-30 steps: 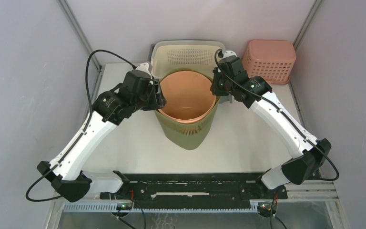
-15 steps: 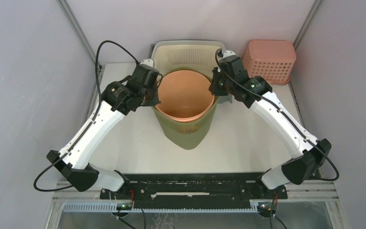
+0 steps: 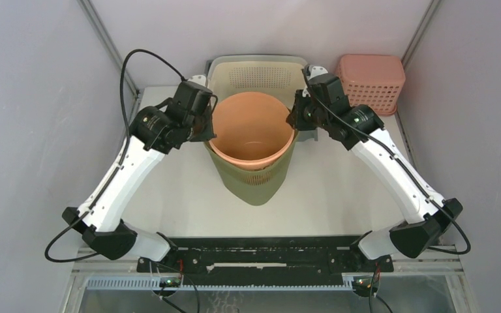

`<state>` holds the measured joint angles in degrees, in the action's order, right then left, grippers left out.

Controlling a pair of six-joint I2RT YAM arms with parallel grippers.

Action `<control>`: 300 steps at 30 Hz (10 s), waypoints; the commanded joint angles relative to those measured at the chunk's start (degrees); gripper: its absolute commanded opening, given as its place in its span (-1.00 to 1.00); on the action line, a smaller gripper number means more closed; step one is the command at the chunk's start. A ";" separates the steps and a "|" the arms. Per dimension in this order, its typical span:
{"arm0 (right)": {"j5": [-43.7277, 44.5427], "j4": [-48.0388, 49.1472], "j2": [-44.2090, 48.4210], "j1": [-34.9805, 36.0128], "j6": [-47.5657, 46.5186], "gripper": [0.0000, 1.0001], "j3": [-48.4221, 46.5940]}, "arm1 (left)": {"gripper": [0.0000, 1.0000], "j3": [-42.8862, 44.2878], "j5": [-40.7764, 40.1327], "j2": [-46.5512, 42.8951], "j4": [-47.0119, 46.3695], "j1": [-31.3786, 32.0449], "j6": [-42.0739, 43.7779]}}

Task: Turn the large container upside down
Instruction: Pick up the container from the container, then place the container at the center of the board, then move the container to the center of the board.

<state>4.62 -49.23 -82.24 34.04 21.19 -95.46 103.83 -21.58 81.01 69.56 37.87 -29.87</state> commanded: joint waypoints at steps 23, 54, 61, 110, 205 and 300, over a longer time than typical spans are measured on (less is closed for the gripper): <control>-3.53 8.35 11.13 5.35 -5.12 -1.00 -10.17 | -0.99 19.97 8.00 -2.71 -2.80 -0.29 5.44; 23.63 16.45 14.82 34.35 -26.51 -1.00 -16.29 | -1.00 20.59 17.94 -10.10 -17.54 0.51 10.14; 38.58 19.41 13.99 45.03 -34.36 -1.00 -17.81 | -1.00 24.08 19.91 -5.93 -18.49 2.07 10.75; 92.47 52.89 41.17 52.05 -41.54 -1.00 36.79 | -1.00 13.35 21.11 11.56 -22.99 22.18 9.54; 87.66 -41.04 85.22 90.52 81.63 1.00 48.53 | -0.15 10.51 15.96 12.26 -16.25 23.22 6.71; -5.71 -6.07 29.02 -9.66 0.17 0.50 18.61 | 0.29 -14.91 -2.28 -2.81 -13.83 -20.46 10.41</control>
<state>1.17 -55.16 -55.16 24.45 21.96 -76.77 90.06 -22.44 78.15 57.67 18.96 -20.71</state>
